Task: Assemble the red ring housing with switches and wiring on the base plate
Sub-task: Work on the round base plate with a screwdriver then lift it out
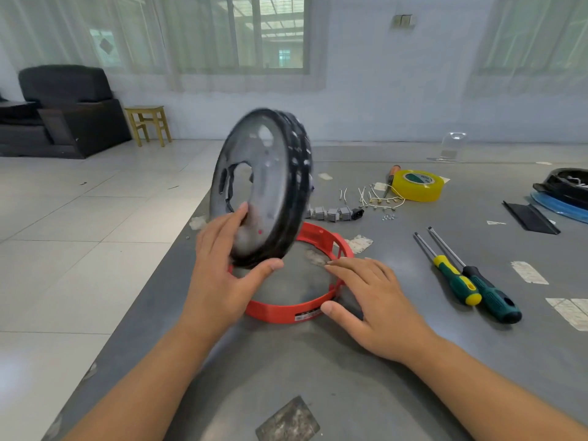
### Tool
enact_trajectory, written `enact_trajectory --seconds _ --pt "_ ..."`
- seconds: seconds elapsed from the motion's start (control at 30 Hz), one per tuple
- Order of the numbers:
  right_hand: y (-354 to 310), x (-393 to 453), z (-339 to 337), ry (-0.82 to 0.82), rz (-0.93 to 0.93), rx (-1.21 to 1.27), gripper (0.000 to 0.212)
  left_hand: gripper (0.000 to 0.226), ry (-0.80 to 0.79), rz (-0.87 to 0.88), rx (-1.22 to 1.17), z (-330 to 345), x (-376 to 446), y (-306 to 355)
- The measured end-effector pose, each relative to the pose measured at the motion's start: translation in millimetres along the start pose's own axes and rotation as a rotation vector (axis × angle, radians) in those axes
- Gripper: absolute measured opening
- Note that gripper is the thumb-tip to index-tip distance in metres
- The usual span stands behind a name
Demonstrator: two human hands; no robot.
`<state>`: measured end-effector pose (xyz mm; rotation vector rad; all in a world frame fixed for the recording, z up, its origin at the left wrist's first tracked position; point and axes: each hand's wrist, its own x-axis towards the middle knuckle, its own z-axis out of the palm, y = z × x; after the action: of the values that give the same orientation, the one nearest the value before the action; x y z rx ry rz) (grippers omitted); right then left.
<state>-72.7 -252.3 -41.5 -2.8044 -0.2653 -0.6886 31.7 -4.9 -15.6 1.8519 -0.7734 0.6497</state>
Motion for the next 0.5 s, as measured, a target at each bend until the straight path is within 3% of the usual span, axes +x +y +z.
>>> enact_trajectory --seconds 0.1,0.2,0.4,0.5 --pt "-0.7 3.7 0.6 0.033 -0.002 0.011 0.062 0.088 0.073 -0.121 -0.304 3.3 4.2 16.1" --pt "-5.4 10.7 1.3 0.098 0.012 0.035 0.059 0.091 0.106 -0.186 -0.449 2.9 8.9 26.5" --pt "-21.0 31.8 7.5 0.176 0.012 0.08 0.052 0.071 0.171 -0.475 -0.86 7.4 9.6 32.6" --pt "-28.1 41.7 10.2 0.241 -0.015 0.152 0.042 0.053 0.179 -0.528 -1.011 9.2 7.2 32.0"
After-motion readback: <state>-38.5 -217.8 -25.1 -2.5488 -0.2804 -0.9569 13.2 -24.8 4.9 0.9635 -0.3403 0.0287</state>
